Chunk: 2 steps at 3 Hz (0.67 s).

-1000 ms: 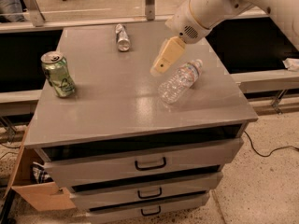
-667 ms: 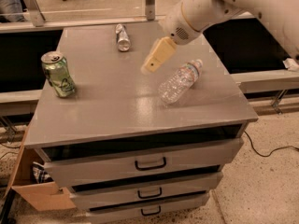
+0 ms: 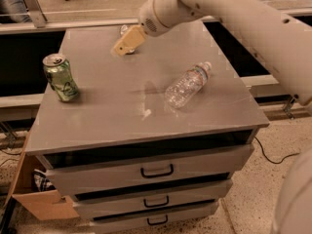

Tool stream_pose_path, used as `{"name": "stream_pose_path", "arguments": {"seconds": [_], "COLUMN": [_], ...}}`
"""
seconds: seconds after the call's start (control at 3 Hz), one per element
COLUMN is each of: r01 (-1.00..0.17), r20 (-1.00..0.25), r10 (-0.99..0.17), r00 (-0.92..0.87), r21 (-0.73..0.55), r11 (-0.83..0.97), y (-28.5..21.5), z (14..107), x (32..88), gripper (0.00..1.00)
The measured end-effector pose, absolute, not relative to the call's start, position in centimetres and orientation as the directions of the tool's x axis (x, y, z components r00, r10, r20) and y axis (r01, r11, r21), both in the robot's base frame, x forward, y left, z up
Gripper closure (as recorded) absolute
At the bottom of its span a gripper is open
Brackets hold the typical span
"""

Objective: Pick redbull can

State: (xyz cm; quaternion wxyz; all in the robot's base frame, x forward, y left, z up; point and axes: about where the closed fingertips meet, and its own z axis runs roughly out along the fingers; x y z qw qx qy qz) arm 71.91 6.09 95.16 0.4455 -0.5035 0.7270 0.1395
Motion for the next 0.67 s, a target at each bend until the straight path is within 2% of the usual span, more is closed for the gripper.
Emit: {"name": "stream_pose_path", "arguments": {"seconds": [0.67], "r01": [-0.761], "r20": [-0.834], "r10": [-0.494], "r00": [-0.244], "r21": [-0.150], "r11": [0.631], "y": [10.4], "z": [93.1], "x": [79.0], "gripper": [0.00]}}
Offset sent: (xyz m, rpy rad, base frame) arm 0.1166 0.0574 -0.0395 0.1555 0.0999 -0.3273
